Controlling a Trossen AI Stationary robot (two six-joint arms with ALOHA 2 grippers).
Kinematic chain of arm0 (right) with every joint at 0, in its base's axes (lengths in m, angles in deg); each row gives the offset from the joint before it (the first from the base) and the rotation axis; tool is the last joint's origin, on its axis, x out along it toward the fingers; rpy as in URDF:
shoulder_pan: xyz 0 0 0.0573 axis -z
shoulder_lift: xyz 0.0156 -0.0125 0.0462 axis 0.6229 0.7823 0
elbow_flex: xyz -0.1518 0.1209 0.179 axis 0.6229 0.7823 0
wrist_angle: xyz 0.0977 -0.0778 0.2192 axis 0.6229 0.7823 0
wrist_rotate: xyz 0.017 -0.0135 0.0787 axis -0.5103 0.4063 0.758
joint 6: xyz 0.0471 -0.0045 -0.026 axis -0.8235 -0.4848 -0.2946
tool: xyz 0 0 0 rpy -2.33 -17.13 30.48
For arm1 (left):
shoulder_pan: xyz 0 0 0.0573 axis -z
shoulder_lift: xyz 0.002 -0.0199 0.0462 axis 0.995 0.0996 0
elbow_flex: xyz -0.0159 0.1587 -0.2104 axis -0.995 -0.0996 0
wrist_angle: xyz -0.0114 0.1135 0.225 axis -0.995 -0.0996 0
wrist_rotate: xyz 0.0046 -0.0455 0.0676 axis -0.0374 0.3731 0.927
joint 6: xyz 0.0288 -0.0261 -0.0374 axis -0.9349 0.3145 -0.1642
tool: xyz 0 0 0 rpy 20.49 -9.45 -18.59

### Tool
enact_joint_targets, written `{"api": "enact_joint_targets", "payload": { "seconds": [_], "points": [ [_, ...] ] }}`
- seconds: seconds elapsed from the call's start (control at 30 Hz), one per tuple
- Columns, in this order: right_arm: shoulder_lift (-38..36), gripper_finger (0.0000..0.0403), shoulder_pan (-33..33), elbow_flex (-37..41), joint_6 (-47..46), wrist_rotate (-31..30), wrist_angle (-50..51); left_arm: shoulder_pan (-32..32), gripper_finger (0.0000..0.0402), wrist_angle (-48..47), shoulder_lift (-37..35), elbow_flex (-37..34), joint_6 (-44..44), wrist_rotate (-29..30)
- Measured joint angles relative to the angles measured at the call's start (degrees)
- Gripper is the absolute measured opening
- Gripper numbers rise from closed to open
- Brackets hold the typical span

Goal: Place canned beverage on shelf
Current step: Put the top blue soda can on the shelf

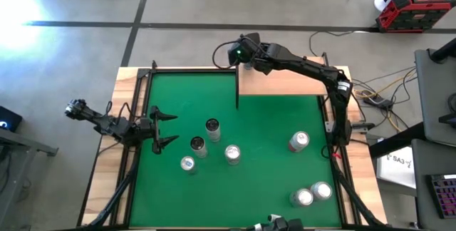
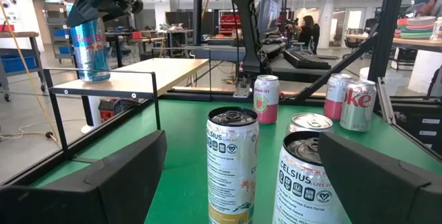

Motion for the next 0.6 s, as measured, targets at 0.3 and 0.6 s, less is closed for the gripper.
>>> {"api": "enact_joint_targets", "payload": {
  "seconds": [0.3, 0.6],
  "points": [
    [0.0, 0.024, 0.72, 0.04, 0.41, 2.34, -0.32, 0.0, 0.0361, 0.0, 0.0, 0.0, 0.0, 0.0],
    [-0.11, 0.024, 1.28, 0.82, 0.29, 2.68, -0.64, 0.0, 0.0361, -0.01, 0.0, 0.0, 0.0, 0.01]
  ]
}}
